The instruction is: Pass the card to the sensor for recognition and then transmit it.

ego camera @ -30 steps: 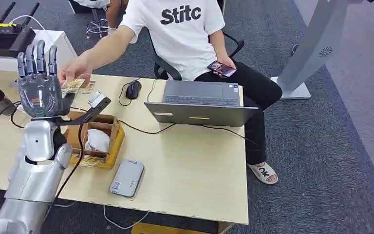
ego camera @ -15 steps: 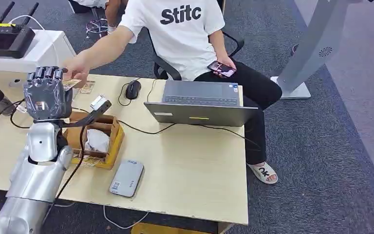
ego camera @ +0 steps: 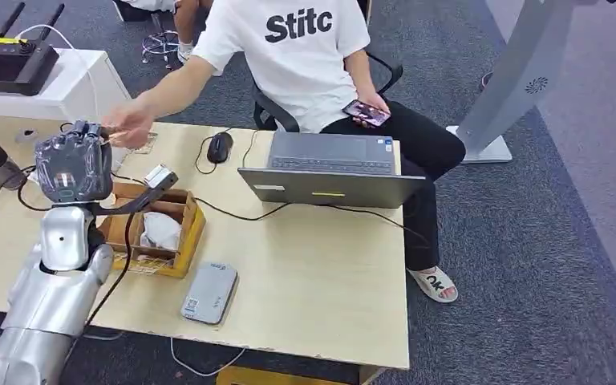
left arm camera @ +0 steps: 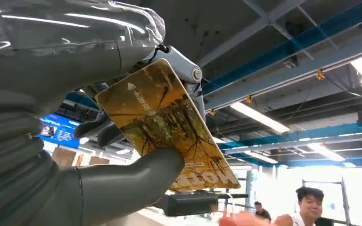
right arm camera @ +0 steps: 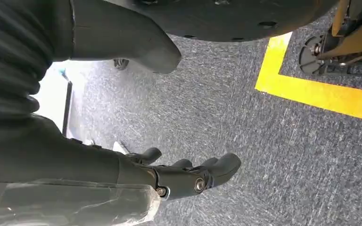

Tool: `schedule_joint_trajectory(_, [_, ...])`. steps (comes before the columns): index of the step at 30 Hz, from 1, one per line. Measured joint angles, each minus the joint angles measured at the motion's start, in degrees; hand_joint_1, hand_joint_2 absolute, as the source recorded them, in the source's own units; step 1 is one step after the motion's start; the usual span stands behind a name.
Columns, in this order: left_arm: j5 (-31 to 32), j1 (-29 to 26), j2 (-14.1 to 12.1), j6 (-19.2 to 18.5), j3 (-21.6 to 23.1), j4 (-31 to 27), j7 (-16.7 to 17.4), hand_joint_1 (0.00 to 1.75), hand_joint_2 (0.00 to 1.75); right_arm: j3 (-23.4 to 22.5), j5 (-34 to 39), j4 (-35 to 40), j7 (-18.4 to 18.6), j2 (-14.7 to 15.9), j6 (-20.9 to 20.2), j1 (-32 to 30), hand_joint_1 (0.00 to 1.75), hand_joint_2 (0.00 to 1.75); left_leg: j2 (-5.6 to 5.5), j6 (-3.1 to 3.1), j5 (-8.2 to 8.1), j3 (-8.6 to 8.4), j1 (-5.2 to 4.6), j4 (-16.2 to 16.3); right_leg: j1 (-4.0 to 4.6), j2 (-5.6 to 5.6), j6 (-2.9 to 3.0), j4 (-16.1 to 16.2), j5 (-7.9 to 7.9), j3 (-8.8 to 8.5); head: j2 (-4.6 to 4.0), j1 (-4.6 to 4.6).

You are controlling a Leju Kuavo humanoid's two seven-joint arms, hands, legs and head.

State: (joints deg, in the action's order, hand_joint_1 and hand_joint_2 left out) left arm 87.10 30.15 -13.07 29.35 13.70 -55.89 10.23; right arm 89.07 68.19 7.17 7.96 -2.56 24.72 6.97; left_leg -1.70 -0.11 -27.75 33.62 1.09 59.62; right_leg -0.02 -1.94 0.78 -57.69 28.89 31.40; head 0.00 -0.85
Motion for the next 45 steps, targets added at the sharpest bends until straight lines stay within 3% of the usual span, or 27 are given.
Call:
schedule_joint_trajectory(7, [0.07,-0.38,0.18,0.0,0.0,-0.33,-1.53,1.75,1.75,0.0,-0.39,0.0,0.0,0.0,0.0,0.01,0.0,1.75,0.01,0.0,0.0,-0.01,0.0,0.01,0.0,-0.01,0.0,0.0,0.0,0.01,0.0,-0.02])
schedule_joint_trajectory(17, [0.48,-2.13,2.4,0.0,2.77,-4.54,-3.12,1.75,1.75,0.0,-0.55,0.0,-0.02,0.0,-0.02,0.03,0.0,1.75,-0.01,0.01,0.0,0.0,-0.02,0.02,-0.02,0.01,0.0,0.01,0.0,0.01,0.0,-0.02])
schedule_joint_trajectory(25, [-1.75,-5.85,3.21,-0.02,5.49,-13.6,-3.63,1.75,1.75,0.0,0.53,0.0,-0.57,0.0,-0.02,-0.05,0.0,1.75,0.02,0.01,-0.01,0.01,-0.03,0.01,-0.02,-0.03,-0.01,0.01,0.0,0.01,0.0,-0.02])
schedule_joint_trajectory(31, [0.0,-12.27,0.5,-0.11,5.7,-23.52,-1.59,1.75,1.75,-0.07,1.79,0.0,-1.09,0.0,0.0,-0.22,0.0,1.75,0.02,0.01,-0.02,0.01,-0.03,-0.02,-0.02,-0.03,-0.02,0.01,0.02,0.03,0.0,-0.02])
schedule_joint_trajectory(37, [0.72,-16.73,-1.62,-0.94,5.7,-29.03,-0.41,1.75,1.75,-0.2,2.58,0.0,-1.44,0.0,0.0,-0.35,0.0,1.75,0.02,0.01,-0.01,0.0,-0.03,-0.04,-0.02,-0.01,-0.02,0.0,0.02,0.01,0.0,-0.02])
schedule_joint_trajectory(38, [0.83,-17.33,-2.55,-1.62,5.75,-29.97,1.91,1.75,1.75,-0.24,2.67,0.0,-1.44,0.0,0.0,-0.37,0.0,1.75,0.02,0.01,-0.01,0.0,-0.03,-0.04,-0.02,-0.02,-0.02,0.0,0.02,0.01,0.0,0.02])
schedule_joint_trajectory(40, [0.96,-17.61,-6.76,-2.8,8.53,-31.85,11.21,1.75,1.75,-0.24,3.39,-0.02,-1.49,0.0,0.0,-0.41,0.0,1.75,0.05,0.0,0.0,-0.01,0.02,-0.04,0.02,-0.04,-0.01,0.0,0.01,0.02,0.0,0.07])
schedule_joint_trajectory(41, [1.01,-18.05,-7.98,-3.21,10.35,-32.59,13.8,1.75,1.75,-0.24,3.85,-0.04,-1.49,0.0,-0.02,-0.43,0.0,1.75,0.03,0.01,-0.01,-0.04,-0.05,-0.04,-0.03,-0.03,-0.01,0.0,0.01,-0.02,0.0,0.0])
schedule_joint_trajectory(42, [1.03,-19.25,-8.66,-3.85,11.35,-33.14,13.85,1.75,1.75,-0.24,4.22,-0.09,-1.49,0.0,-0.02,-0.49,0.0,1.75,0.0,0.01,-0.01,-0.09,-0.11,-0.06,-0.1,0.0,-0.04,0.0,0.03,-0.05,0.0,-0.15])
schedule_joint_trajectory(45, [1.01,-22.98,-8.31,-5.4,11.83,-33.68,6.27,1.75,1.75,-0.24,4.59,-0.09,-1.49,-0.02,-0.13,-0.43,0.0,1.75,0.01,0.01,-0.01,0.0,-0.08,-0.05,-0.09,-0.02,-0.08,0.01,0.06,0.03,0.0,0.04])
